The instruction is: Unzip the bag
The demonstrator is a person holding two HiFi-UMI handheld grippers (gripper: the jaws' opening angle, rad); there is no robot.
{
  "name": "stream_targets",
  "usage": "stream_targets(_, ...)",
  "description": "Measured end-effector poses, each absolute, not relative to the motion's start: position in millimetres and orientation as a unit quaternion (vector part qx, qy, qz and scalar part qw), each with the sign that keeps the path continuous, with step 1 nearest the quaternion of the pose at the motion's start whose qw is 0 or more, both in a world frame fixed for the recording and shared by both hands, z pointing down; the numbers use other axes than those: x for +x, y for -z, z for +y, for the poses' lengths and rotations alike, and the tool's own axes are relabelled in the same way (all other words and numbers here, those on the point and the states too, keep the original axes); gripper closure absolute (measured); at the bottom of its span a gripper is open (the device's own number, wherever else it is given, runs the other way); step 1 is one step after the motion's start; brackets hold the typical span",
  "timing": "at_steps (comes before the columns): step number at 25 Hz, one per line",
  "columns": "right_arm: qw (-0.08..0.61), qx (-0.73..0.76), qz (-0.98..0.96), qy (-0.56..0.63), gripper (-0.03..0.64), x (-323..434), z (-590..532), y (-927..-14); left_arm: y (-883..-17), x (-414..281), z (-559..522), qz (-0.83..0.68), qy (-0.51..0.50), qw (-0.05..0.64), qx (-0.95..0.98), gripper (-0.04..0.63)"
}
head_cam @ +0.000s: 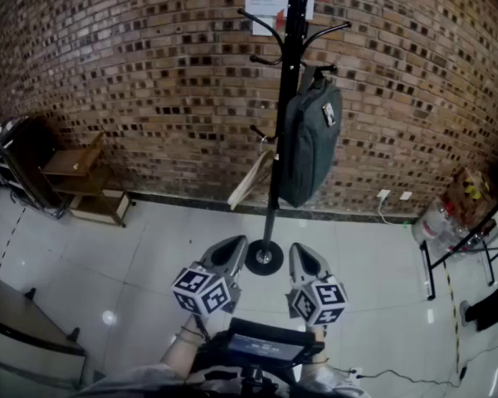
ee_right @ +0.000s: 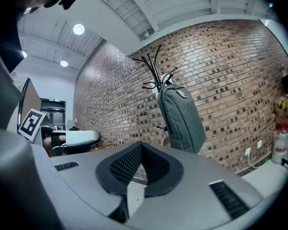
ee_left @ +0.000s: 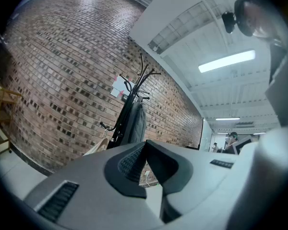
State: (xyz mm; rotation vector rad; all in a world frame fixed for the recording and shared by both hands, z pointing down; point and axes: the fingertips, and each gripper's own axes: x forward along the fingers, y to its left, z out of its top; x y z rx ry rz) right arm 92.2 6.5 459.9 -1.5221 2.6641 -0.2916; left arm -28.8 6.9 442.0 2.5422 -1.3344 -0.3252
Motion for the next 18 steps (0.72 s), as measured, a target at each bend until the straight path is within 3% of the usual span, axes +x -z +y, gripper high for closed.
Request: stream_targets(18,0.018,-0.563,0.819,0.107,0.627,134,-52,-471,-389,12,-112,-0.326,0.204,0.215,0.898,0.585)
